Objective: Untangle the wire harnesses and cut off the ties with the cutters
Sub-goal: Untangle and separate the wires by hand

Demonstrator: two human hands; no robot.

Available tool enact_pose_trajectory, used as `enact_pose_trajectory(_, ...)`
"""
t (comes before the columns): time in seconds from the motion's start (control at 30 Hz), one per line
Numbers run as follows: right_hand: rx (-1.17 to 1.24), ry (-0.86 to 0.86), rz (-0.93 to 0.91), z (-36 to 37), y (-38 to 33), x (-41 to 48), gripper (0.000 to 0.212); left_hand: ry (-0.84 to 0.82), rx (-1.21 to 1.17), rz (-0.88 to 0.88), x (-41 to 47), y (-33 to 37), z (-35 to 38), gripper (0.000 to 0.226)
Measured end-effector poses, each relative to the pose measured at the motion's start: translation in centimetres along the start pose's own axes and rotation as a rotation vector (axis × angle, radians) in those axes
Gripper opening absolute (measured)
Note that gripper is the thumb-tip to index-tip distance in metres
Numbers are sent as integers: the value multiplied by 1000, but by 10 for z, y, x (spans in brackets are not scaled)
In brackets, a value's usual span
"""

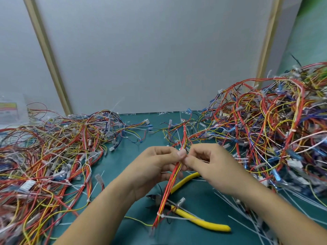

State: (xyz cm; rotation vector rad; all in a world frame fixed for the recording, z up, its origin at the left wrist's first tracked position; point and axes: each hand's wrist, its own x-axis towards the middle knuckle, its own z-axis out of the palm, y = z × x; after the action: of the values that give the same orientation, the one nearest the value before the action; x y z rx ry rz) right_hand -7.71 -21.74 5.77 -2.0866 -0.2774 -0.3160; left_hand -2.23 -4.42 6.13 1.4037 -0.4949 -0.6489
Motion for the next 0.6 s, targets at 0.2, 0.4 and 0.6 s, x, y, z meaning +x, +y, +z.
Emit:
enact_pose_trajectory(0.2, 163, -55, 69, 5, -1, 1, 35, 38, 33, -3, 0, 1, 1, 21)
enact_pose_trajectory(0.4, 74, -27, 51, 8, 3, 1, 30, 55, 139, -17, 0, 2, 1, 10)
enact_pose_trajectory(0.6, -56, 3, -33, 11, 10, 1, 33, 90, 191, -2, 1, 1, -1, 22)
